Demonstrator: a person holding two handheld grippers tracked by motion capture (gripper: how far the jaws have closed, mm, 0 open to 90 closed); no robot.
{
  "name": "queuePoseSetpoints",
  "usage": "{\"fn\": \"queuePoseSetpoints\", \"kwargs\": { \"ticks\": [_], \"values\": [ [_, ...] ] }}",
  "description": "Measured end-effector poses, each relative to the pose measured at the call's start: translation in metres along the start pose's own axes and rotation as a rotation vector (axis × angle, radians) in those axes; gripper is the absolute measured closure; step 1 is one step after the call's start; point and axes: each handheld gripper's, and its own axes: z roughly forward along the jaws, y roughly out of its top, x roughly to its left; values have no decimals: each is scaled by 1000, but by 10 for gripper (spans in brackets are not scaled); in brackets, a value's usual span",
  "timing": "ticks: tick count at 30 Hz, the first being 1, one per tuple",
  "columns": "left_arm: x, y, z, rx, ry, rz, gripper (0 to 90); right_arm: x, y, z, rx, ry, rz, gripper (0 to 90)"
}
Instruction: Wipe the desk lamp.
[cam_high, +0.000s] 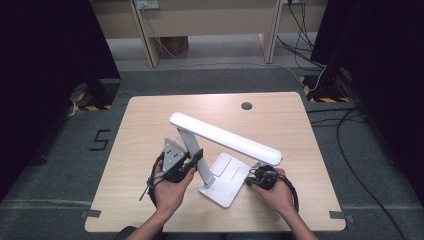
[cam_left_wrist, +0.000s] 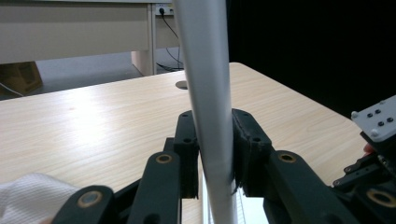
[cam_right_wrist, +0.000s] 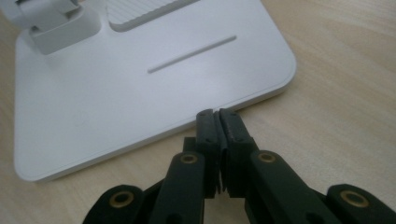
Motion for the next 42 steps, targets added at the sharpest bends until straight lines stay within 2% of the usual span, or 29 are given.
{"fn": "queuePoseSetpoints", "kwargs": {
  "ticks": [5, 10, 15, 20, 22, 23, 24, 25, 26, 27, 29, 30, 31, 33, 35, 37, 39, 42],
  "values": [
    [1, 0, 0, 3, 12, 19, 725, -4, 7, 4, -5, -28, 9, 876],
    [0, -1, -2, 20, 29, 40, 700, -13, 24, 17, -22, -61, 29, 879],
    [-2, -3, -5, 24, 17, 37, 680, -16, 37, 25, -13, -84, 9, 883],
    [-5, -5, -8, 28, -12, 35, 644, -18, 48, 32, -2, -112, -13, 886],
    [-3, -5, -9, 22, -37, 48, 615, -18, 50, 33, -1, -114, -15, 872],
    [1, -6, -12, 29, -77, 70, 520, -18, 50, 33, -4, -121, -20, 829],
    [1, -6, -12, 29, -77, 70, 480, -19, 50, 32, -7, -116, -15, 807],
    [3, -7, -15, 23, -92, 77, 444, -19, 49, 31, -21, -109, -5, 787],
    [5, -9, -19, 19, -96, 90, 444, -19, 49, 31, -21, -109, -5, 787],
    [8, -11, -24, 23, -104, 104, 378, -19, 47, 27, -35, -107, -7, 749],
    [14, -15, -36, 23, -115, 108, 353, -21, 43, 21, -51, -116, -12, 714],
    [24, -19, -47, 29, -114, 101, 345, -22, 42, 17, -57, -121, -6, 696],
    [24, -19, -47, 29, -114, 101, 341, -22, 42, 17, -57, -121, -6, 696],
    [39, -23, -54, 43, -78, 90, 337, -25, 37, 8, -72, -128, -2, 674],
    [54, -27, -54, 73, -43, 79, 332, -28, 33, -1, -87, -141, 2, 661],
    [66, -30, -51, 80, -17, 60, 331, -31, 25, -13, -110, -150, 17, 652],
    [77, -33, -44, 96, 13, 49, 331, -31, 23, -16, -116, -151, 23, 651],
    [92, -34, -29, 123, 40, 59, 330, -32, 18, -22, -124, -153, 16, 646]
  ]
}}
